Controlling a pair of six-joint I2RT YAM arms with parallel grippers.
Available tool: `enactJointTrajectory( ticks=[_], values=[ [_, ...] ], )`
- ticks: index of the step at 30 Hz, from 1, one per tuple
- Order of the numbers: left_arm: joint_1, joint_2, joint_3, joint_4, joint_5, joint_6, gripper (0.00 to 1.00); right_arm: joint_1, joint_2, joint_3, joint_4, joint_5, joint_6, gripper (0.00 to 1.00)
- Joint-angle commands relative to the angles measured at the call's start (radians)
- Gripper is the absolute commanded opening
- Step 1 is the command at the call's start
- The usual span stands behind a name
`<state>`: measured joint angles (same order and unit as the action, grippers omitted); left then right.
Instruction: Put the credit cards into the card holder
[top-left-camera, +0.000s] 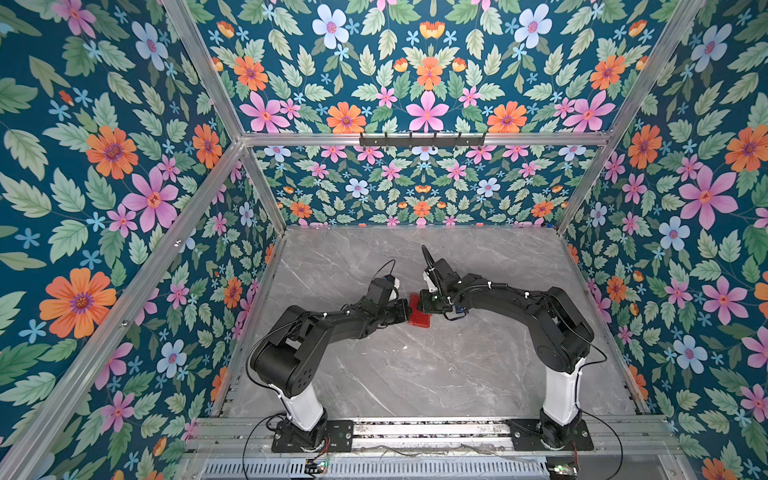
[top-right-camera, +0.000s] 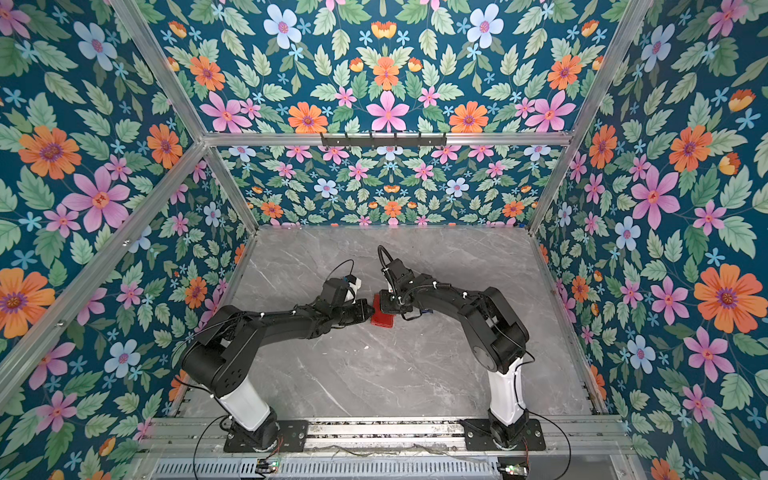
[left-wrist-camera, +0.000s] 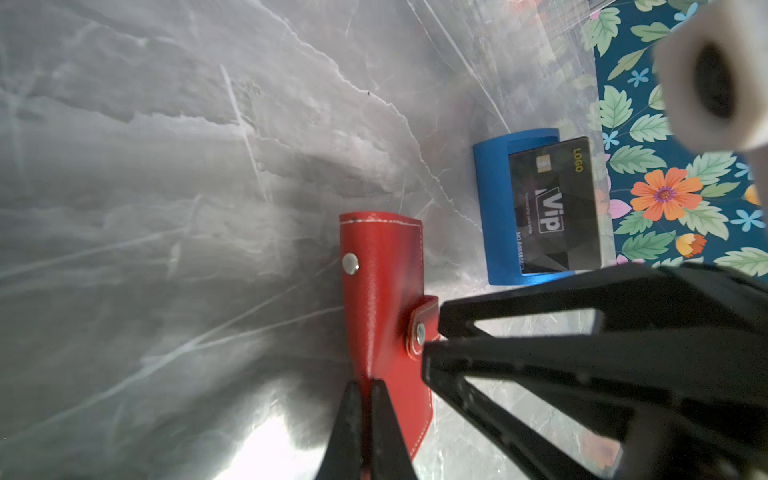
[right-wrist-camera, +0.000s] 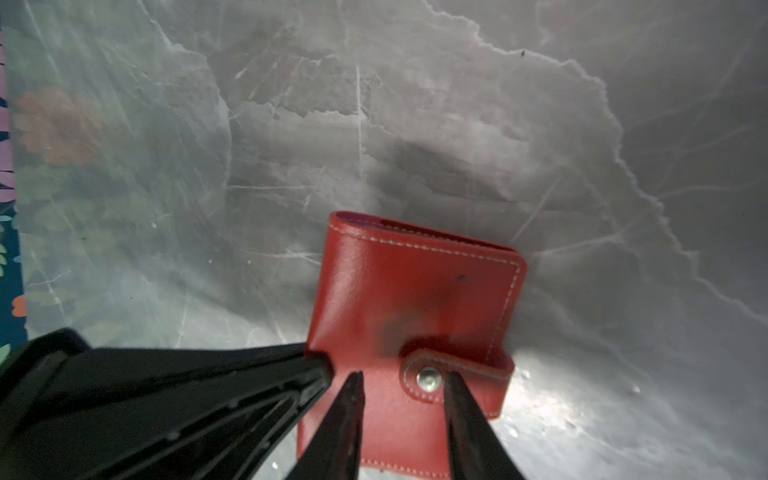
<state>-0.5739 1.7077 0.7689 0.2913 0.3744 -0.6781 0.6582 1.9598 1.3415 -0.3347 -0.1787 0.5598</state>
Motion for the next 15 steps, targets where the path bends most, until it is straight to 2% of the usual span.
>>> enactJointTrajectory(
  ticks=[1,7,15],
  values=[
    [-0.003,-0.004,0.001,0.008,0.000,-0.010,0.00,0.003,0.017,0.016,-0.035,0.023,-0.005,0.35],
    [-0.007,-0.002,-0.002,0.012,0.001,-0.019,0.00,0.019,0.053,0.055,-0.099,0.069,-0.019,0.34],
    [-0.009,-0.010,-0.008,0.007,-0.020,-0.023,0.00,0.031,0.072,0.086,-0.178,0.153,-0.029,0.19]
  ],
)
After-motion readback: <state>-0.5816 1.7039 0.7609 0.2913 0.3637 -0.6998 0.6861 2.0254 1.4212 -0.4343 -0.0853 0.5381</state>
